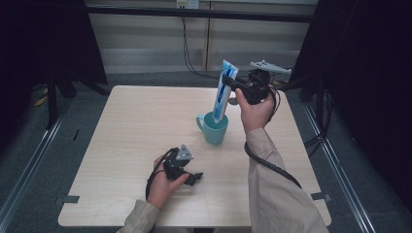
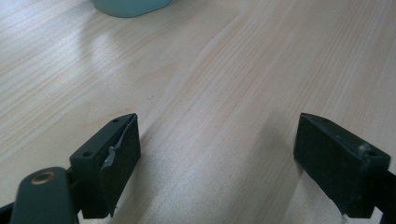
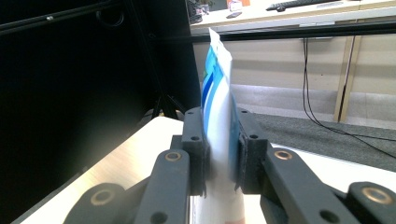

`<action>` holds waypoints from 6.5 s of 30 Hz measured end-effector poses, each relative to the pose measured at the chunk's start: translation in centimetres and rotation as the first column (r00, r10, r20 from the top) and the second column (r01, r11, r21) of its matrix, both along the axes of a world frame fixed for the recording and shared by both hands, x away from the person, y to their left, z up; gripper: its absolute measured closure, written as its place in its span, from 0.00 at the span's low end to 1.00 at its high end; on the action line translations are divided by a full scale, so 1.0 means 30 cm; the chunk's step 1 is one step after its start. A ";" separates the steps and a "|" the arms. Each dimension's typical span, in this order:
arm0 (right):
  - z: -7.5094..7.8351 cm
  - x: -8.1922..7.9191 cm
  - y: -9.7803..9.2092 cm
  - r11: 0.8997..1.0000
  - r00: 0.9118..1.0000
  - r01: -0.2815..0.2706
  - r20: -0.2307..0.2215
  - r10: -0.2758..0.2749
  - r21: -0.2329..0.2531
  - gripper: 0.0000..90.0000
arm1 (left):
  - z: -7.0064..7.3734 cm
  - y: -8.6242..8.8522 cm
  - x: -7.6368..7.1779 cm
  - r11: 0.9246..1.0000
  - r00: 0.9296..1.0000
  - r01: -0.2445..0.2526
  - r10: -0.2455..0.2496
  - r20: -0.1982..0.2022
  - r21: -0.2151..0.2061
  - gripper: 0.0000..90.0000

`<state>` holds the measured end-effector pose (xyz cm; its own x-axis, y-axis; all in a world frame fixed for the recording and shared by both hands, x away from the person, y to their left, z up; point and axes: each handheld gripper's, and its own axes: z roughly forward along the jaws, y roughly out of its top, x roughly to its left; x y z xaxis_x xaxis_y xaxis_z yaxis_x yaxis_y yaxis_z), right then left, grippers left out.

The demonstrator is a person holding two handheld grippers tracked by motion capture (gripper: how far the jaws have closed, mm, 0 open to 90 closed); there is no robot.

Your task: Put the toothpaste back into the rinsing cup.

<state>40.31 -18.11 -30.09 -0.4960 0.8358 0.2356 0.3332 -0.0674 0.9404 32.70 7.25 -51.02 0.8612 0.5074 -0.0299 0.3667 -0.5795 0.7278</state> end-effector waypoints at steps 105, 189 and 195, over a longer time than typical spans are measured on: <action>-0.328 0.036 -0.018 0.998 0.992 0.058 -0.109 -0.058 -0.004 0.84 | -0.002 -0.004 -0.007 1.000 1.000 -0.006 0.006 0.009 -0.002 0.17; -0.327 -0.053 -0.124 0.987 0.983 -0.001 -0.179 -0.028 -0.161 0.28 | -0.002 -0.005 -0.008 1.000 1.000 -0.006 0.006 0.006 -0.004 0.17; -0.327 -0.069 -0.123 0.985 0.982 -0.017 -0.188 -0.015 -0.171 0.26 | -0.001 -0.003 -0.007 1.000 1.000 0.002 -0.002 0.009 0.005 0.17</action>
